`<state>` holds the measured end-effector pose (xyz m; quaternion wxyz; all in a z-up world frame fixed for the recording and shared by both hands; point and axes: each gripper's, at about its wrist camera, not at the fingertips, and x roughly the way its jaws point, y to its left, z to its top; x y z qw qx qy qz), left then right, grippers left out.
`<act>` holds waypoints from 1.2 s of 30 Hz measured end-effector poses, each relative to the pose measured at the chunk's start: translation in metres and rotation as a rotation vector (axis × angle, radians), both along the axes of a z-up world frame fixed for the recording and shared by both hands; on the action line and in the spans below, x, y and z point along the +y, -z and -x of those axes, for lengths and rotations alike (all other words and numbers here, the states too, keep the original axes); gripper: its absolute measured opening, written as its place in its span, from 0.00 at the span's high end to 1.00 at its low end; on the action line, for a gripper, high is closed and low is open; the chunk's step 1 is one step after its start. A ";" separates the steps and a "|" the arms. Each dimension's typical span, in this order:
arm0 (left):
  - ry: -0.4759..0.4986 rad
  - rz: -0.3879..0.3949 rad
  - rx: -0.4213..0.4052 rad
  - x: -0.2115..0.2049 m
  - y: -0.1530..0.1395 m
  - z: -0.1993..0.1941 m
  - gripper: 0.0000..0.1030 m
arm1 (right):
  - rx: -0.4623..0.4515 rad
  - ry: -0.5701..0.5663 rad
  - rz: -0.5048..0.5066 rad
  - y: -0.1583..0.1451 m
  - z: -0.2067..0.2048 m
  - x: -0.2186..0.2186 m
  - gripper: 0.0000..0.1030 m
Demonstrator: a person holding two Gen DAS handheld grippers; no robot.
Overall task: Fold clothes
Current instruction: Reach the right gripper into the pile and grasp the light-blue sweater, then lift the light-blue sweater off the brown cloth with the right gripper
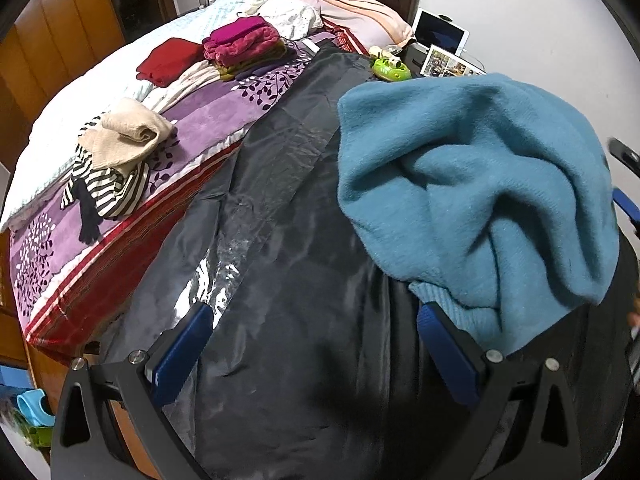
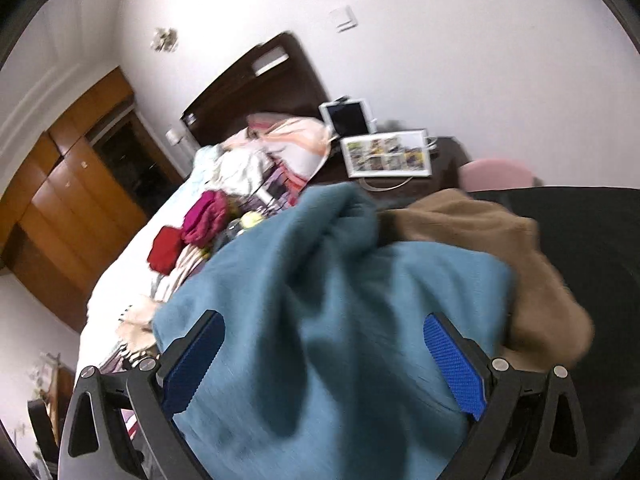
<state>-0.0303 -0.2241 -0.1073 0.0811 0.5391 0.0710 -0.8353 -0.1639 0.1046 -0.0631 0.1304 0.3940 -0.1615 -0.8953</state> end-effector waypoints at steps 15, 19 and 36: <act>-0.006 0.004 0.019 0.005 -0.003 -0.007 0.01 | -0.056 -0.166 -0.021 0.031 0.025 -0.034 0.72; -0.003 0.014 0.031 0.013 -0.009 -0.008 0.01 | -0.034 -0.186 0.015 0.022 0.008 -0.029 0.78; 0.012 0.023 0.095 0.046 -0.038 -0.018 0.01 | 0.014 -0.468 -0.124 0.028 -0.142 -0.073 0.81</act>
